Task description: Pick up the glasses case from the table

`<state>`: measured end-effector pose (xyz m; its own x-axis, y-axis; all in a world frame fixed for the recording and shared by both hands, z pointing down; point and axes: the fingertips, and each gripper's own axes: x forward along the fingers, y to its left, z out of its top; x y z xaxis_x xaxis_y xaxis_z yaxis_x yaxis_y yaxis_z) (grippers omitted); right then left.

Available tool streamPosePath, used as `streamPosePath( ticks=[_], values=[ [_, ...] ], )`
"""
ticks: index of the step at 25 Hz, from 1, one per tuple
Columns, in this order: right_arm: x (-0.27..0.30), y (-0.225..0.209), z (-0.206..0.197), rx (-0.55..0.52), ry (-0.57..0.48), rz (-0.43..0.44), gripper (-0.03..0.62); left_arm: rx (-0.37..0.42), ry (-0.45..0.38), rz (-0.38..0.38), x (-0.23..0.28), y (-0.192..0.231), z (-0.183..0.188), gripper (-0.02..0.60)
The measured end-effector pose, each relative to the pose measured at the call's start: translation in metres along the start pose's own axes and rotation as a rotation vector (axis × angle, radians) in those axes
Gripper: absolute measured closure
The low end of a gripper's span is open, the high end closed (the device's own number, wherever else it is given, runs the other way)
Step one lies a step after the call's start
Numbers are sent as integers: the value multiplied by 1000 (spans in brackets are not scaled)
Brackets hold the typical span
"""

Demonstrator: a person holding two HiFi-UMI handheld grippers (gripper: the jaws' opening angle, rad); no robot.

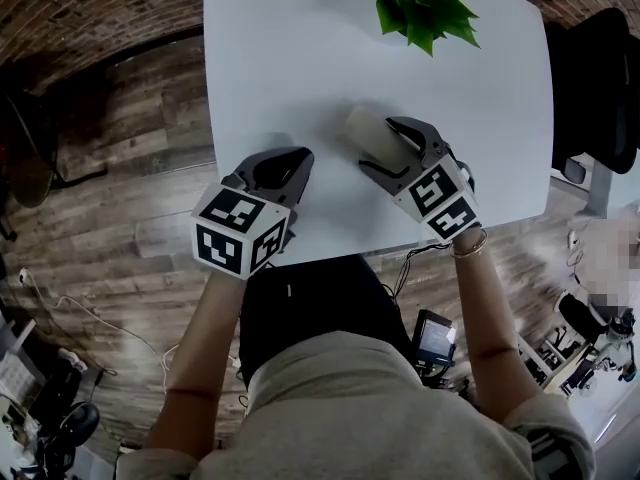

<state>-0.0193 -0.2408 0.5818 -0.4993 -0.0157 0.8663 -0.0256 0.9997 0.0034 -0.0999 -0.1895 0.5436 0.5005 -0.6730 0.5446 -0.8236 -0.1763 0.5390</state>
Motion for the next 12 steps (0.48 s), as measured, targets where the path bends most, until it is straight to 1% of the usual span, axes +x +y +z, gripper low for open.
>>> streamPosePath(
  ticks=[4, 6, 10, 12],
  values=[
    [2, 0, 0, 8, -4, 24, 266, -1, -5, -9, 0, -2, 3, 571],
    [2, -2, 0, 22, -5, 32, 292, -3, 2, -17, 2, -3, 3, 569],
    [0, -4, 1, 62, -17, 50, 298, 5, 20, -54, 4, -10, 2, 569],
    [-2, -4, 4, 72, -45, 40, 300, 2, 24, -71, 5, -14, 2, 569]
  ],
)
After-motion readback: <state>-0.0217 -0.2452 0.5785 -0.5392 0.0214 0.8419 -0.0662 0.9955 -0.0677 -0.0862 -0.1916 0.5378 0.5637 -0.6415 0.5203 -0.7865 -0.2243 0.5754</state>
